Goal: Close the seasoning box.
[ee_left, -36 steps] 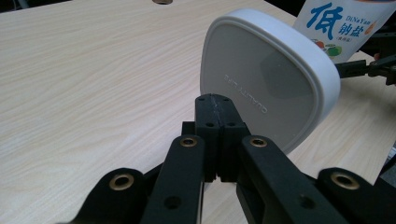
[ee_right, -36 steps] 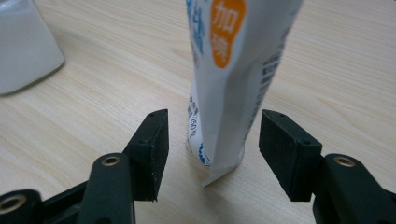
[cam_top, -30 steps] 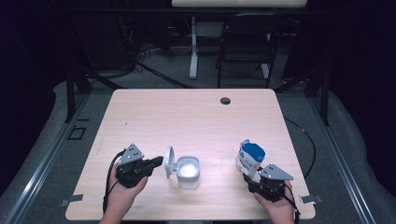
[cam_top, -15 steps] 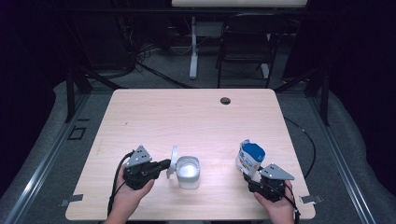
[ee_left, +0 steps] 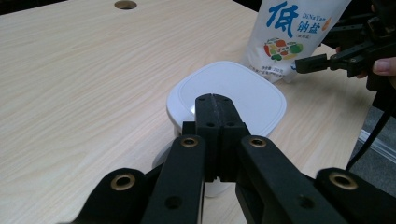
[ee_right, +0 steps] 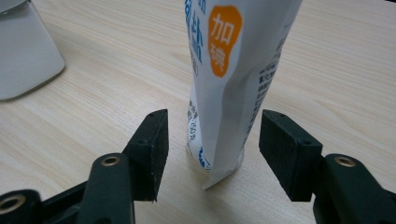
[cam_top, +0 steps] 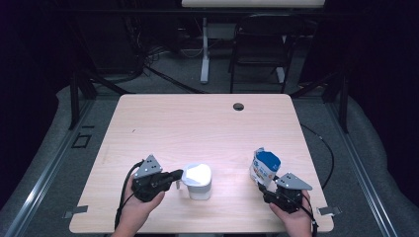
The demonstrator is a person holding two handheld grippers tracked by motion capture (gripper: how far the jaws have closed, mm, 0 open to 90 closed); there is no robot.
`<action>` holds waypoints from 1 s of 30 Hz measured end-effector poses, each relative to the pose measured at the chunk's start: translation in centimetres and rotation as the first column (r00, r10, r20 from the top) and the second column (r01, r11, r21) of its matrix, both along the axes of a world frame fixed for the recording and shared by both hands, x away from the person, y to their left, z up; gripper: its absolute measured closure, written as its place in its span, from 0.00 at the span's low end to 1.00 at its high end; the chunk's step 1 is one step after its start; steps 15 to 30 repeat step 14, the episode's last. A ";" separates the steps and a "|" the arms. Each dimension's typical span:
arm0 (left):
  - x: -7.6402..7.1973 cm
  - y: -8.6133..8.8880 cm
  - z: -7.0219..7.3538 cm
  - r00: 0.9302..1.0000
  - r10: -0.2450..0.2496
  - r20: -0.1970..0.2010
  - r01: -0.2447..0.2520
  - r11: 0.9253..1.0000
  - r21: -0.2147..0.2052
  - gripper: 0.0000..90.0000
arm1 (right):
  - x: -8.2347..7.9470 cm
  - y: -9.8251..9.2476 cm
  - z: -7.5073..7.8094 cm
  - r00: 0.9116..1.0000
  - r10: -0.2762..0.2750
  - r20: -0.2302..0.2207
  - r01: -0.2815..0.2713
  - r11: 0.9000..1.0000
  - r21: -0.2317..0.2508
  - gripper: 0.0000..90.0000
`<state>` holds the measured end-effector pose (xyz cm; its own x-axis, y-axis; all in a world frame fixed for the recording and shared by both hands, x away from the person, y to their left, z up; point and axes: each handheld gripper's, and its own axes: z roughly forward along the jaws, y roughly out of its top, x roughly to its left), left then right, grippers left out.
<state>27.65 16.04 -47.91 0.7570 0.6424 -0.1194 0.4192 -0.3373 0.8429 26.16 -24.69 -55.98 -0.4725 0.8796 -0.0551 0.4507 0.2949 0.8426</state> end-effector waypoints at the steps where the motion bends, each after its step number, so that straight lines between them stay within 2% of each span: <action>1: 0.0 0.1 0.0 1.000 0.006 -0.002 -0.006 1.000 0.005 1.00 | 0.0 0.0 0.0 1.000 0.000 -0.004 0.000 1.000 -0.002 0.47; 5: 0.4 1.1 -0.3 0.999 0.038 -0.007 -0.038 0.999 -0.009 1.00 | 0.0 0.1 0.0 1.000 0.007 0.003 -0.007 1.000 -0.021 0.47; 8: 0.7 1.9 -0.5 0.998 0.069 -0.012 -0.069 0.997 -0.019 0.99 | 0.0 0.3 -0.1 1.000 0.014 0.006 -0.014 1.000 -0.015 0.47; 12: 1.0 3.0 -0.7 0.992 0.122 -0.025 -0.123 0.991 -0.052 0.90 | 0.1 0.4 -0.4 0.999 0.033 0.000 -0.033 0.999 -0.032 0.47; 14: 1.1 3.3 -0.8 0.989 0.148 -0.020 -0.149 0.987 -0.058 0.81 | 0.1 0.4 -0.4 0.999 0.041 -0.004 -0.041 0.998 -0.042 0.47; 30: 1.1 3.3 -0.8 0.989 0.148 -0.020 -0.149 0.987 -0.058 0.81 | 0.1 0.4 -0.4 0.999 0.041 -0.004 -0.041 0.998 -0.042 0.47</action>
